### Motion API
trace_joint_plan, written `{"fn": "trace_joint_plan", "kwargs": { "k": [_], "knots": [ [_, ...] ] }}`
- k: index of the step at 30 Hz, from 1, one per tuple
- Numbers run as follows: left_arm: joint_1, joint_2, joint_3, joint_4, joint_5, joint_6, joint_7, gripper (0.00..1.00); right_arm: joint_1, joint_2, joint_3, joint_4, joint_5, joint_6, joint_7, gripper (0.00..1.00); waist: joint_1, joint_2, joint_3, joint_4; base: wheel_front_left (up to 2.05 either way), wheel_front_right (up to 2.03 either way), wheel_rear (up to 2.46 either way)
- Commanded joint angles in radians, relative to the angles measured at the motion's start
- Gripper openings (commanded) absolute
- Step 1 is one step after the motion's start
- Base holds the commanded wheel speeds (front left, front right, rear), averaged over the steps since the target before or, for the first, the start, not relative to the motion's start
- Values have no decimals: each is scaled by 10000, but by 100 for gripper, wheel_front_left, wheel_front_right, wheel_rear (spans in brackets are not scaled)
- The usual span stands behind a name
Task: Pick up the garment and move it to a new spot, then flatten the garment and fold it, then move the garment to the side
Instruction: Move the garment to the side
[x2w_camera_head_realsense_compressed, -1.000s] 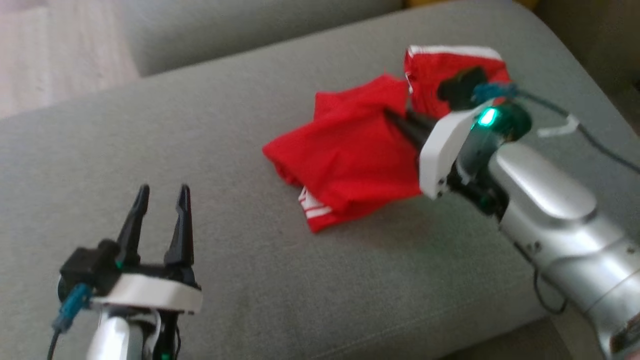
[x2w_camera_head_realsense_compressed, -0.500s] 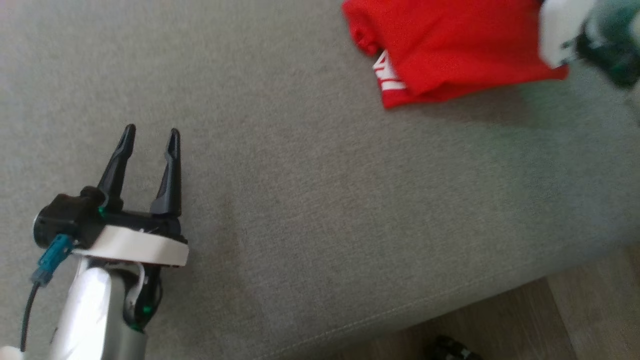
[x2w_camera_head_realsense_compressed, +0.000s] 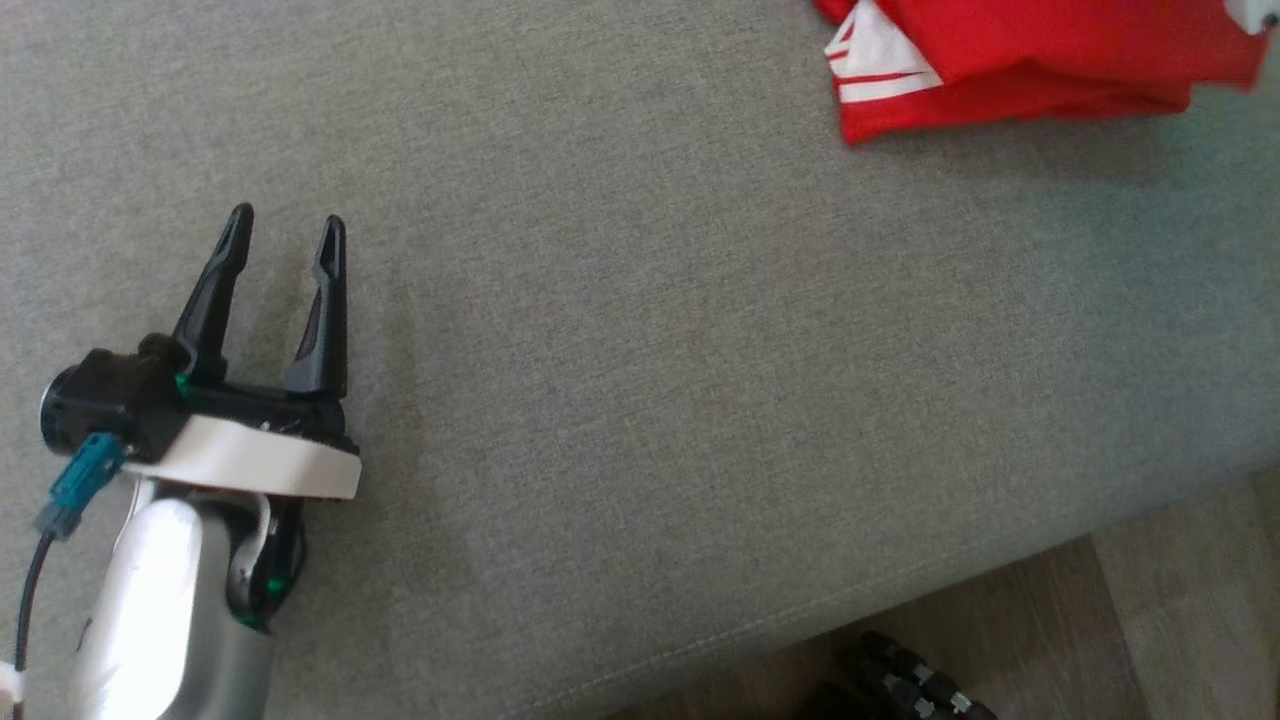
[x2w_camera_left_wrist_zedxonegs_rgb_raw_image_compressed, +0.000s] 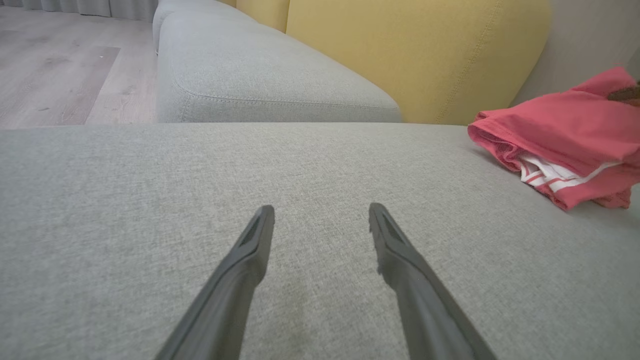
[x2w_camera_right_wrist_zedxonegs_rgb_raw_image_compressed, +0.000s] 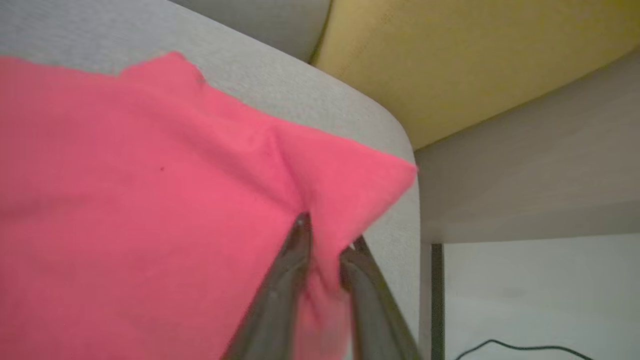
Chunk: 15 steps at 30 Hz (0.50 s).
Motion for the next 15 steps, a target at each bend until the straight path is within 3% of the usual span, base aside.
{"fn": "trace_joint_plan", "kwargs": {
  "k": [1, 4, 8, 15],
  "knots": [
    [-225, 214, 240, -307, -101, -56, -61, 100, -75, -89, -256, 169, -255, -7, 30, 100, -1, 0, -6, 12, 0, 0, 0],
    [-223, 168, 251, -243, -197, -58, -61, 100, 35, 126, -489, 450, -638, -7, -291, 100, -1, 0, -206, 71, 0, 0, 0],
    [-76, -67, 442, -230, -288, -56, -61, 100, 250, 447, -986, 392, -1275, -7, -1653, 100, -1, 0, -978, 255, 0, 0, 0],
    [418, -400, 1037, -396, -288, 56, -61, 100, 1304, 849, -1960, -573, -1087, -7, -3524, 100, -1, 0, -2238, 623, 0, 0, 0]
  ]
}}
